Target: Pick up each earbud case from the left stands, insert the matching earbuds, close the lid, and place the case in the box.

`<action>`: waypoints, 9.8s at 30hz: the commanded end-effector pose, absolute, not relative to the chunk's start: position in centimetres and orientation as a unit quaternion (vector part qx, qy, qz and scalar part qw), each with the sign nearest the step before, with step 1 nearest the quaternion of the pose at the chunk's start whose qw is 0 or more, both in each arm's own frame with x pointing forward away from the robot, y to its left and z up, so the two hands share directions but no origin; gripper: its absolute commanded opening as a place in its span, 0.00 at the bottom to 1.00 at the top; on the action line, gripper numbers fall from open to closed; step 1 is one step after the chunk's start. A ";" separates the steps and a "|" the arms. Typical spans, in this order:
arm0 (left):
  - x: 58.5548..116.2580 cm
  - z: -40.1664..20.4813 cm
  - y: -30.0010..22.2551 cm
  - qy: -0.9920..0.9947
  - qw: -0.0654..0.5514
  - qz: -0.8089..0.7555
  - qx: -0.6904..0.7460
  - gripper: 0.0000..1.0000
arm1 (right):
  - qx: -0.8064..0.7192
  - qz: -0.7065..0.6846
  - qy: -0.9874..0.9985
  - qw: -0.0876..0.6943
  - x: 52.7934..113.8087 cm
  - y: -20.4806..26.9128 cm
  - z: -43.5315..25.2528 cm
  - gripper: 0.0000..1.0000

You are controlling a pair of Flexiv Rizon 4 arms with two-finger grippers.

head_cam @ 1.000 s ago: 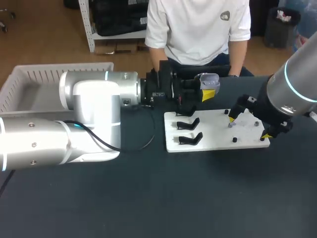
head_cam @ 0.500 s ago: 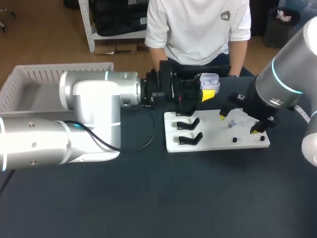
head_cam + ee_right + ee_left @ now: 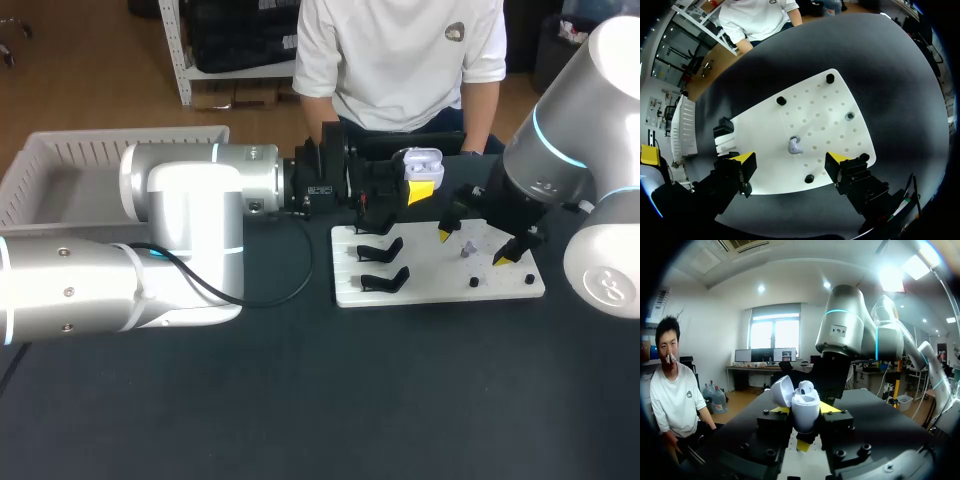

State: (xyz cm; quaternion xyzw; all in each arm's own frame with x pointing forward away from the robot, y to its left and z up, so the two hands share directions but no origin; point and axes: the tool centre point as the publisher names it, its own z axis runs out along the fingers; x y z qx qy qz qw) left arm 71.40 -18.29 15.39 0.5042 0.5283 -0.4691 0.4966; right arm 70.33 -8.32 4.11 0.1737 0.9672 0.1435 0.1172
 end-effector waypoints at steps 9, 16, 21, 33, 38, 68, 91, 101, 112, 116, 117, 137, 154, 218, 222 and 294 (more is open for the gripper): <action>71.4 15.3 -18.3 0.527 0.499 -0.469 0.503 0.00 | 0.174 0.144 0.968 0.108 71.4 -8.0 3.4 0.64; 71.4 15.3 -18.3 0.527 0.499 -0.469 0.503 0.00 | 0.176 0.145 0.968 0.106 71.5 -7.9 3.1 0.52; 71.4 15.3 -18.3 0.527 0.499 -0.469 0.503 0.00 | 0.177 0.145 0.968 0.105 71.5 -7.9 3.0 0.48; 71.4 15.3 -18.3 0.527 0.499 -0.469 0.503 0.00 | 0.185 0.146 0.966 0.105 71.7 -8.1 2.7 0.45; 71.4 15.3 -18.3 0.527 0.499 -0.469 0.503 0.00 | 0.187 0.145 0.966 0.103 71.7 -8.1 2.6 0.45; 71.4 15.3 -18.3 0.527 0.499 -0.469 0.503 0.00 | 0.193 0.144 0.966 0.098 71.7 -8.2 2.3 0.25; 71.4 15.3 -18.3 0.527 0.499 -0.469 0.503 0.00 | 0.193 0.140 0.966 0.097 71.8 -8.5 2.4 0.00; 71.4 15.3 -18.3 0.527 0.499 -0.469 0.503 0.00 | 0.181 0.149 0.968 0.089 70.7 -9.3 5.5 0.00; 71.4 15.3 -18.3 0.527 0.499 -0.469 0.503 0.00 | 0.075 0.184 0.979 0.038 66.4 -9.3 12.0 0.00; 71.4 15.3 -18.3 0.527 0.499 -0.469 0.503 0.00 | 0.003 0.181 0.983 0.017 64.3 -8.5 14.5 0.00; 71.4 15.3 -18.3 0.527 0.499 -0.469 0.503 0.00 | -0.024 0.181 0.983 0.006 63.7 -8.2 15.0 0.00; 71.4 15.3 -18.3 0.527 0.499 -0.469 0.503 0.00 | -0.214 0.107 0.971 0.003 60.2 -2.8 22.3 0.00; 71.4 15.3 -18.3 0.527 0.499 -0.469 0.503 0.00 | -0.229 0.118 0.966 0.018 60.6 -0.9 23.6 0.00; 71.4 15.3 -18.3 0.527 0.499 -0.469 0.503 0.00 | -0.302 0.056 0.947 0.094 69.6 -0.1 20.7 0.00; 71.4 15.3 -18.3 0.527 0.499 -0.469 0.503 0.00 | -0.301 0.054 0.948 0.092 69.8 -0.1 20.5 0.00; 71.4 15.3 -18.3 0.527 0.499 -0.469 0.503 0.00 | -0.302 0.042 0.950 0.074 70.2 -0.2 19.4 0.35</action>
